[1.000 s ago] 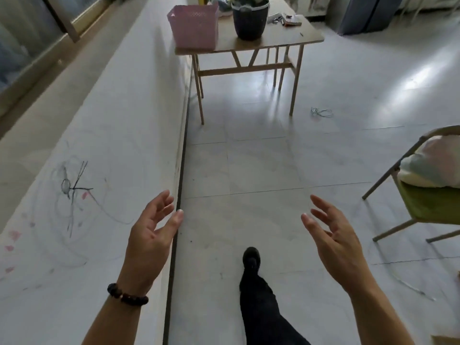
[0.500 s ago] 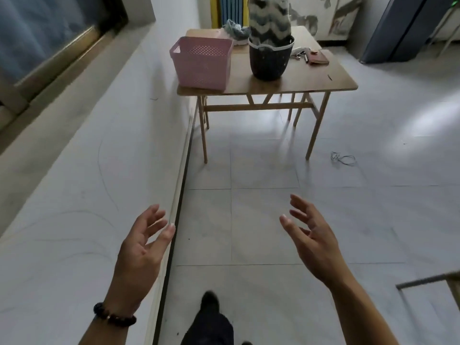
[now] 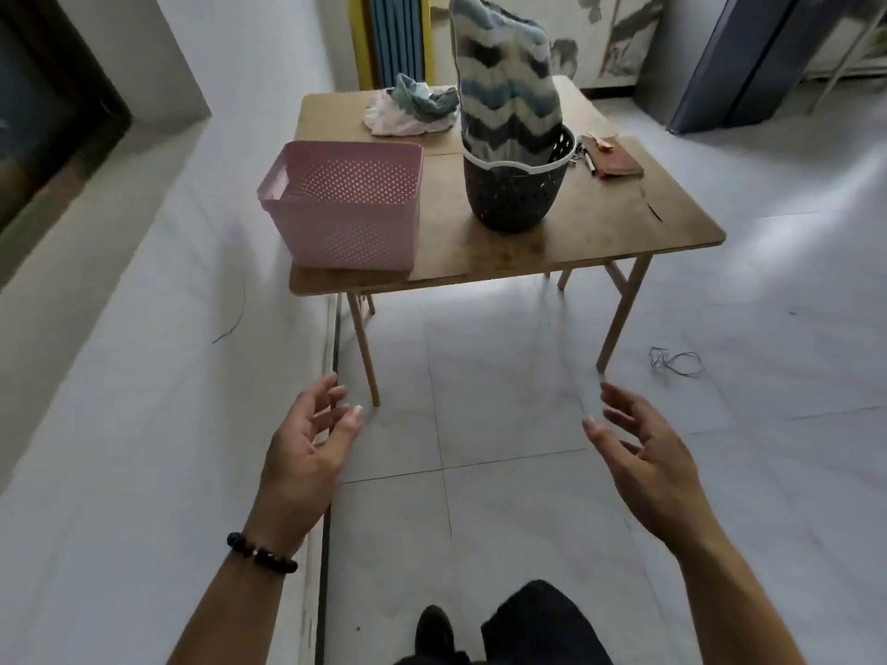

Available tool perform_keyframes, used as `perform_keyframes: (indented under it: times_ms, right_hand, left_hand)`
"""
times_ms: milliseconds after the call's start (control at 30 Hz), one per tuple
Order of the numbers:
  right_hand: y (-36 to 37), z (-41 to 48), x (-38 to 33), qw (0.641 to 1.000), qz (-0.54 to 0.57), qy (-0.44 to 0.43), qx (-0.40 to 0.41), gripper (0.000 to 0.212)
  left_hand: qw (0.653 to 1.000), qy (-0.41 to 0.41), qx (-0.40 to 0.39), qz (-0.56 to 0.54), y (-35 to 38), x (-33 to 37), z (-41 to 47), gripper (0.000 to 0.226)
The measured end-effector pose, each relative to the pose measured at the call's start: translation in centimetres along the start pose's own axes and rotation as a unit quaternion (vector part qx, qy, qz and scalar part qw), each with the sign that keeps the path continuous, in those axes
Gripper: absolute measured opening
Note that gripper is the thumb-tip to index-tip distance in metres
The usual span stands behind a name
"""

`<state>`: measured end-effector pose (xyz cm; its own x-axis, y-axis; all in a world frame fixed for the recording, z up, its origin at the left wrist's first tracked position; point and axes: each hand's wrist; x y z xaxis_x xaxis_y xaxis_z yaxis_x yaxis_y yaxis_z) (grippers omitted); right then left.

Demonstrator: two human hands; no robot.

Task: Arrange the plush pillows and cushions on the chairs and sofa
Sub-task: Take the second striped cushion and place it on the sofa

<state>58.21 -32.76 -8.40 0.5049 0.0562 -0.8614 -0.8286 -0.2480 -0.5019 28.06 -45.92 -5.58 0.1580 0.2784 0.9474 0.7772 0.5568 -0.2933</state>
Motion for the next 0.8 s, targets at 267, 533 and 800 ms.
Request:
perform_keyframes:
  times_ms: [267, 533, 800]
  right_hand:
    - [3.4, 19.5, 1.1, 0.997, 0.043, 0.045, 0.035, 0.050]
    - [2.6, 44.3, -3.1, 0.999, 0.049, 0.015, 0.005, 0.050]
    - [2.2, 60.4, -5.9, 0.999, 0.044, 0.004, -0.014, 0.052]
  left_hand:
    - [0.999, -0.002, -0.046, 0.012, 8.2, 1.8, 20.4, 0.047]
    - [0.998, -0.015, -0.042, 0.042, 15.4, 8.3, 39.0, 0.054]
    - [0.996, 0.004, -0.072, 0.059, 21.0, 12.7, 53.7, 0.060]
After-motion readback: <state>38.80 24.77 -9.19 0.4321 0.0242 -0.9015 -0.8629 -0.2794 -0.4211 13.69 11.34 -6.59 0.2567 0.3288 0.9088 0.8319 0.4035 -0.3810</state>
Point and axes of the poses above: each hand's wrist, its own z-axis towards the middle knuckle, its own y-axis out of the palm, x = y × z, and after that the axes turned 1 degree about -z, right-handed
